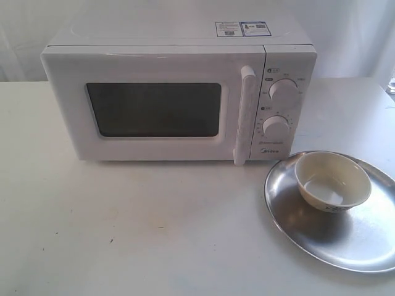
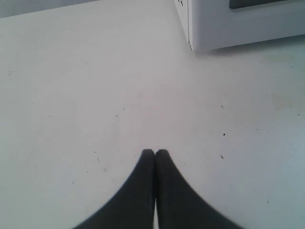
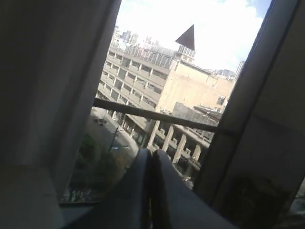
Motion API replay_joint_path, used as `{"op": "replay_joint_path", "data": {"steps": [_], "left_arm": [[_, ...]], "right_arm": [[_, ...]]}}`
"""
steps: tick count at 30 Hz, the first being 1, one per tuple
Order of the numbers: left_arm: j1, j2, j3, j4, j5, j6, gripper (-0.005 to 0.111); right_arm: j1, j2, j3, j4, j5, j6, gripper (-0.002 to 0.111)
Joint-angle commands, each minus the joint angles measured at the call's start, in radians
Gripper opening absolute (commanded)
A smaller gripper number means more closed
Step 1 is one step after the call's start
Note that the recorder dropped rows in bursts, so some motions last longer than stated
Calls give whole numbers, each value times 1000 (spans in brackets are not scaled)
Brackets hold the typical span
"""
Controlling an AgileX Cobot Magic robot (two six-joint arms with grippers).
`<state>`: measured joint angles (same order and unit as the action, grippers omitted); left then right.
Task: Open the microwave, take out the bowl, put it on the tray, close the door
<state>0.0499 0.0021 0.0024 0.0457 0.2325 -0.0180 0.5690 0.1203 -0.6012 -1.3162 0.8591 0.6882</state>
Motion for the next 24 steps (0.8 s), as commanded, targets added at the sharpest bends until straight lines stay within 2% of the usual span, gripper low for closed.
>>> {"op": "replay_joint_path", "data": {"steps": [1, 3, 5, 11, 13, 16, 19, 23, 24], "left_arm": [[-4, -2, -2, -7, 0, -4, 0], [-4, -2, -2, -7, 0, -4, 0], [-4, -2, -2, -7, 0, -4, 0], [-4, -2, -2, -7, -2, -4, 0], [-4, -2, -2, -7, -2, -4, 0], [-4, -2, -2, -7, -2, -4, 0], [-4, -2, -2, -7, -2, -4, 0], [-4, -2, -2, -7, -2, -4, 0], [-4, -2, -2, -7, -2, -4, 0]], "right_arm": [[-10, -104, 130, 156, -25, 471, 0], [-18, -120, 186, 222, -47, 726, 0], [-55, -120, 245, 282, -76, 899, 0], [-321, -120, 452, 586, -254, 1090, 0], [-385, -120, 518, 780, -304, 1096, 0], [-412, -120, 601, 1054, -400, 1071, 0], [-410, -120, 601, 1123, -581, 948, 0], [-410, -120, 601, 1209, -573, 850, 0], [-410, -120, 601, 1209, -568, 743, 0]]}}
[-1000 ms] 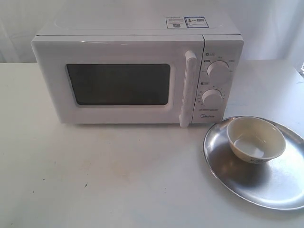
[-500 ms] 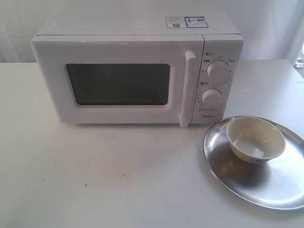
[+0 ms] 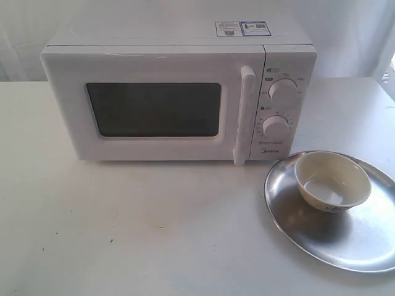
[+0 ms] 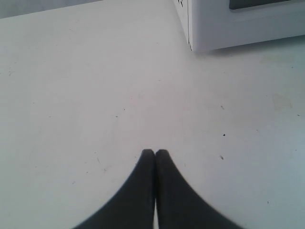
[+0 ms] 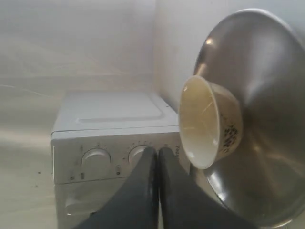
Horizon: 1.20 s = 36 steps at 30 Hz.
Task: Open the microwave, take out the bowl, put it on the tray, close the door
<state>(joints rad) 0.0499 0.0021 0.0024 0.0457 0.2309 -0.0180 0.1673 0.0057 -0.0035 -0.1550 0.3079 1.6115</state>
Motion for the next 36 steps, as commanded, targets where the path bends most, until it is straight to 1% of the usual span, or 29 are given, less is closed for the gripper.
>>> {"op": "replay_joint_path", "data": {"steps": [1, 2, 3, 4, 5, 6, 7, 8, 9, 11, 15, 18, 20, 27, 31, 36], "left_arm": [[-4, -2, -2, -7, 0, -4, 0], [-4, -2, -2, -7, 0, -4, 0], [-4, -2, -2, -7, 0, -4, 0], [-4, -2, -2, -7, 0, -4, 0], [-4, -2, -2, -7, 0, -4, 0], [-4, -2, -2, -7, 0, -4, 0], [-4, -2, -2, -7, 0, -4, 0], [-4, -2, -2, -7, 0, -4, 0], [-4, -2, -2, -7, 0, -4, 0], [-4, -2, -2, -7, 0, -4, 0], [-4, -2, -2, -7, 0, -4, 0], [-4, -2, -2, -7, 0, -4, 0], [-4, -2, -2, -7, 0, -4, 0], [-4, -2, -2, -7, 0, -4, 0], [-4, -2, -2, -7, 0, -4, 0], [-4, -2, -2, -7, 0, -4, 0]], "right_arm": [[-8, -6, 4, 47, -17, -270, 0], [-8, -6, 4, 43, -17, -529, 0], [-8, -6, 4, 43, -12, -686, 0], [-8, -6, 4, 43, 17, -950, 0], [-8, -6, 4, 41, 24, -1025, 0], [-8, -6, 4, -29, 17, -1163, 0], [-8, -6, 4, -69, 19, -1209, 0], [-8, -6, 4, -154, 27, -1359, 0], [-8, -6, 4, -160, 27, -1472, 0], [-8, -6, 4, -160, 27, -1598, 0], [-8, -6, 4, -160, 27, -1604, 0], [-8, -6, 4, -160, 22, -1688, 0], [-8, -6, 4, -155, 12, -1700, 0], [-8, -6, 4, -43, 15, -1611, 0], [-8, -6, 4, -37, 16, -1559, 0], [-8, -6, 4, -31, 18, -1554, 0]]}}
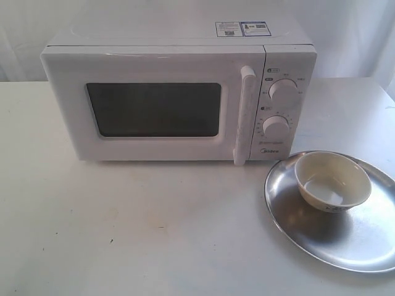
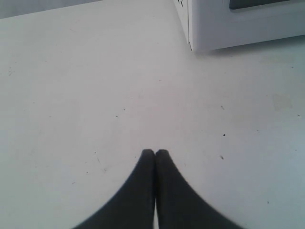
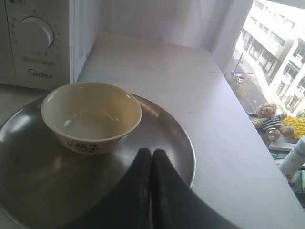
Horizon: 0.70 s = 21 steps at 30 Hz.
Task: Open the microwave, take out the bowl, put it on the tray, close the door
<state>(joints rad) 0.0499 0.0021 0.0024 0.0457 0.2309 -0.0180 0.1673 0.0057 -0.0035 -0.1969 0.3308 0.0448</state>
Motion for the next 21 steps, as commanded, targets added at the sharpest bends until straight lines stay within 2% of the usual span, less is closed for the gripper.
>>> {"op": "replay_joint_path", "data": {"steps": [1, 3, 8, 14, 21], "left_arm": [[-4, -2, -2, -7, 0, -4, 0], [-4, -2, -2, -7, 0, -4, 0], [-4, -2, -2, -7, 0, -4, 0], [-4, -2, -2, -7, 0, -4, 0], [-4, -2, -2, -7, 0, -4, 0]], "right_arm": [[-8, -6, 4, 20, -2, 15, 0], [-8, -6, 4, 32, 1, 59, 0], [-8, -6, 4, 31, 3, 358, 0], [-8, -6, 4, 44, 3, 525, 0], [-8, -6, 4, 156, -18, 816, 0]]}}
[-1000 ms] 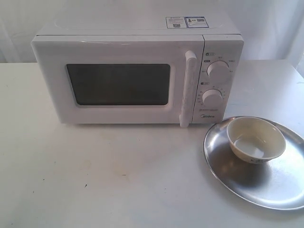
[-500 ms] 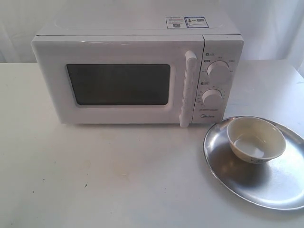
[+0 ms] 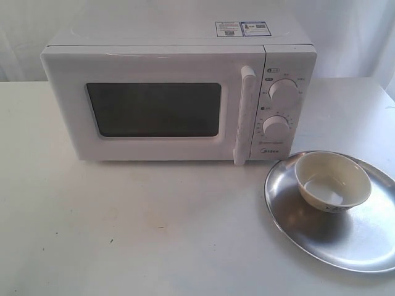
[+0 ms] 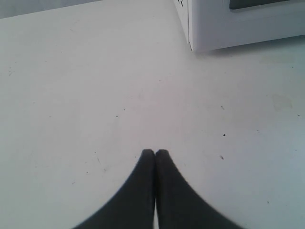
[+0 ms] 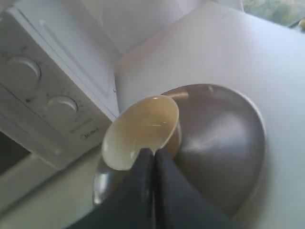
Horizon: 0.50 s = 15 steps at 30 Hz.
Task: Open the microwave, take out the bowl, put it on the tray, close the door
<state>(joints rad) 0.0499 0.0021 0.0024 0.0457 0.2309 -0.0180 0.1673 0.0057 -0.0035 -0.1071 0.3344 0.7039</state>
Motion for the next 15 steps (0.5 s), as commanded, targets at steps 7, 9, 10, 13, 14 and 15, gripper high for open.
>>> {"op": "replay_joint_path", "data": {"steps": [7, 9, 10, 13, 14, 15], "left_arm": [[-4, -2, -2, -7, 0, -4, 0], [-4, -2, -2, -7, 0, -4, 0], [-4, -2, -2, -7, 0, -4, 0], [-4, -2, -2, -7, 0, -4, 0], [-4, -2, -2, -7, 0, -4, 0], [-4, -2, -2, -7, 0, -4, 0]], "right_arm": [[-8, -6, 4, 98, -20, -191, 0], [-8, -6, 4, 89, -20, -477, 0], [-8, -6, 4, 89, -20, -624, 0], [-8, -6, 4, 89, -8, -930, 0], [-8, -6, 4, 89, -3, -967, 0], [-8, -6, 4, 89, -1, -973, 0]]}}
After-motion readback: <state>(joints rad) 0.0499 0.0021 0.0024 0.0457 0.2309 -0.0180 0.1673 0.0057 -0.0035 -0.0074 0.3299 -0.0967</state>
